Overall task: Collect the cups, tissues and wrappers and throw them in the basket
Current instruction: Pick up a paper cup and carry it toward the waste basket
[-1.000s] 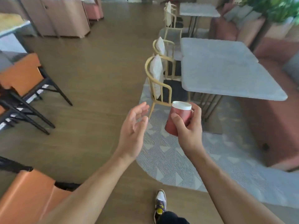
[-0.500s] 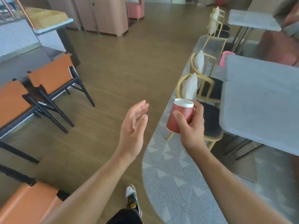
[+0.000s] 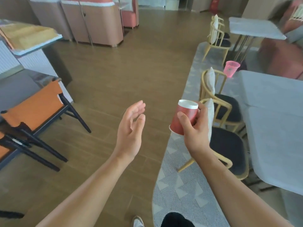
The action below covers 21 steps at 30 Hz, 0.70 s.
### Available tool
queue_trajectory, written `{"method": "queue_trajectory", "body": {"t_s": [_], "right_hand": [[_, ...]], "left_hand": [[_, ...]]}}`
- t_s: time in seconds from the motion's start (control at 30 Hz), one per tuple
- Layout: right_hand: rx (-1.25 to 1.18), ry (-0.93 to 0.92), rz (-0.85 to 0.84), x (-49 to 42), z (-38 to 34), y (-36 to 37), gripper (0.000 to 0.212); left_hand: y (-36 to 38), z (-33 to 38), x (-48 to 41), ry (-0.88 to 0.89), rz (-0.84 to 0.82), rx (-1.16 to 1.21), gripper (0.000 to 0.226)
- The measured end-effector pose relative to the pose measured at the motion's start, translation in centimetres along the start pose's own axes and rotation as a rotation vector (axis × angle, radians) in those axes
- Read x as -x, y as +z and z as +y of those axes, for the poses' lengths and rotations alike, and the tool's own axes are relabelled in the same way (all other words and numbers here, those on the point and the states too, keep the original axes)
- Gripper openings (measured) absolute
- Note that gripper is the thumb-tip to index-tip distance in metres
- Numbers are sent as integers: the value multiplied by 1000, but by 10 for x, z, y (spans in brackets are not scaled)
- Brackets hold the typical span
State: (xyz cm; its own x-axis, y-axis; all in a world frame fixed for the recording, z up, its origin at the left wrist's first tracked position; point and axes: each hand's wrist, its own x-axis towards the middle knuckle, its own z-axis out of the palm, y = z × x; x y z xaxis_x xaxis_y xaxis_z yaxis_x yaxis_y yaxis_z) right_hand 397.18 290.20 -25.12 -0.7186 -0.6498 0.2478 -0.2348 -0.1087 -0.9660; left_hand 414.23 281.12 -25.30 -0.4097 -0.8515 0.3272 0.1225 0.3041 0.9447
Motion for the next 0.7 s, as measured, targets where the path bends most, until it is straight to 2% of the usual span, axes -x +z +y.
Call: {"method": "queue_trajectory", "body": {"t_s": [0.3,0.7], "right_hand": [[16,44,82,-157,56,51,53],[-14,39,78,-452,125,68,50]], "left_hand": [[21,-73,-175,-19,-52,18,54],[129,-153,-441,-20,-93,13,46]]}}
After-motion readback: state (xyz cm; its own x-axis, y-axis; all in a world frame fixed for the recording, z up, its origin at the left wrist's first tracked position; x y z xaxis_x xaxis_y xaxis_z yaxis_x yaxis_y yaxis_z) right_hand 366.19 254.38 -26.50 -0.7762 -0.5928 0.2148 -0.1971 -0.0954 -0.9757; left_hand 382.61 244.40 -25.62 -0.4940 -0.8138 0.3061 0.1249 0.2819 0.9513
